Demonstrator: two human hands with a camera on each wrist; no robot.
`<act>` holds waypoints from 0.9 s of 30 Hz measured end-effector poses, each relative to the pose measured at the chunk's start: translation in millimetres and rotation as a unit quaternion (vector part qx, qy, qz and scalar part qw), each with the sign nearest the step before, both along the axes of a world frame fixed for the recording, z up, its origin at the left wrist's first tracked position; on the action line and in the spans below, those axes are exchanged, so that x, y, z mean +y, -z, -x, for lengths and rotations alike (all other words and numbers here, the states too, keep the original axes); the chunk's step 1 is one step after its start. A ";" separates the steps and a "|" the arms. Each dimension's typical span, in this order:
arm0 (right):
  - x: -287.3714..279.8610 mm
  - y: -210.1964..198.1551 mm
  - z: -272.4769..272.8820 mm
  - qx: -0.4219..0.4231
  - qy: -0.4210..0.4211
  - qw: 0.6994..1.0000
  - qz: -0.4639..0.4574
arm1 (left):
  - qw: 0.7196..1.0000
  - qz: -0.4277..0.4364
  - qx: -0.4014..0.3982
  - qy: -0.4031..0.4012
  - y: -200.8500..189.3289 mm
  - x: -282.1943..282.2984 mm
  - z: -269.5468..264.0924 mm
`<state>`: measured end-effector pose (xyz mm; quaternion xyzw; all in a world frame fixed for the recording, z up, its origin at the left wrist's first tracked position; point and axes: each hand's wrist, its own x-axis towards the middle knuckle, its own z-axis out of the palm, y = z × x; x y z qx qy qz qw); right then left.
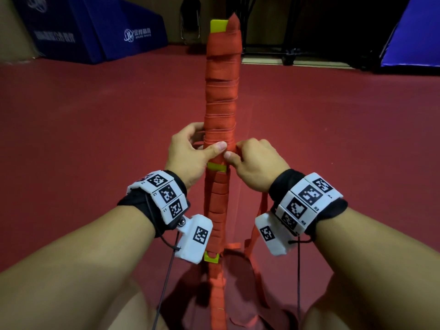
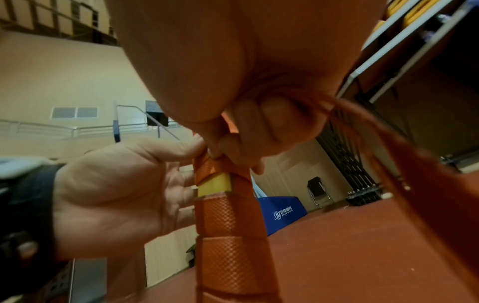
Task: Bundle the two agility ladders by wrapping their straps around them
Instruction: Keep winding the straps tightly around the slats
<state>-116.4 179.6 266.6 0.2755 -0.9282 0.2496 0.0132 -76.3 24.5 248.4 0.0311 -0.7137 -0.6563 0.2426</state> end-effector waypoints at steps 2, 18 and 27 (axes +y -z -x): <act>-0.7 1.5 -1.7 0.020 0.018 0.999 -0.019 | 1.000 0.018 0.001 -0.019 0.4 -0.3 0.4; -7.1 0.0 -16.2 0.069 0.018 0.997 -0.027 | 0.998 0.061 0.019 -0.020 1.1 7.6 -2.5; 8.0 -4.1 2.1 0.010 -0.029 0.998 0.052 | 0.982 -0.092 -0.074 0.149 -1.2 10.9 -4.3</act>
